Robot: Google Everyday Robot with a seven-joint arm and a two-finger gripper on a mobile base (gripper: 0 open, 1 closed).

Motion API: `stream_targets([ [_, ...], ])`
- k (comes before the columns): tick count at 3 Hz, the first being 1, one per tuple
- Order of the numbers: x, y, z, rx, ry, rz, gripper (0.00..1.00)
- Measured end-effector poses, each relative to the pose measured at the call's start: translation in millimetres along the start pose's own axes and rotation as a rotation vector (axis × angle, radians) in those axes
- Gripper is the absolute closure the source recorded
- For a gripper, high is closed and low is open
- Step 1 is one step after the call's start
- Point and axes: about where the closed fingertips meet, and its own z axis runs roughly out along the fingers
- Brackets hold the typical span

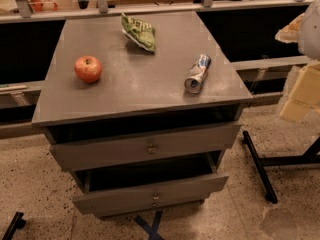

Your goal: Move redbull can near green jalapeno chip bag

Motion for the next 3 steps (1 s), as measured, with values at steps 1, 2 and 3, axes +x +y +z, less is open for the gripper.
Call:
stream_targets([
  [1,0,0,0,0.000,0.000,0.000,0.00],
  [2,-2,-8,1,0.010,-0.018,0.025,0.00],
  [3,1,-47,12,0.012,-0.137,0.191,0.00],
])
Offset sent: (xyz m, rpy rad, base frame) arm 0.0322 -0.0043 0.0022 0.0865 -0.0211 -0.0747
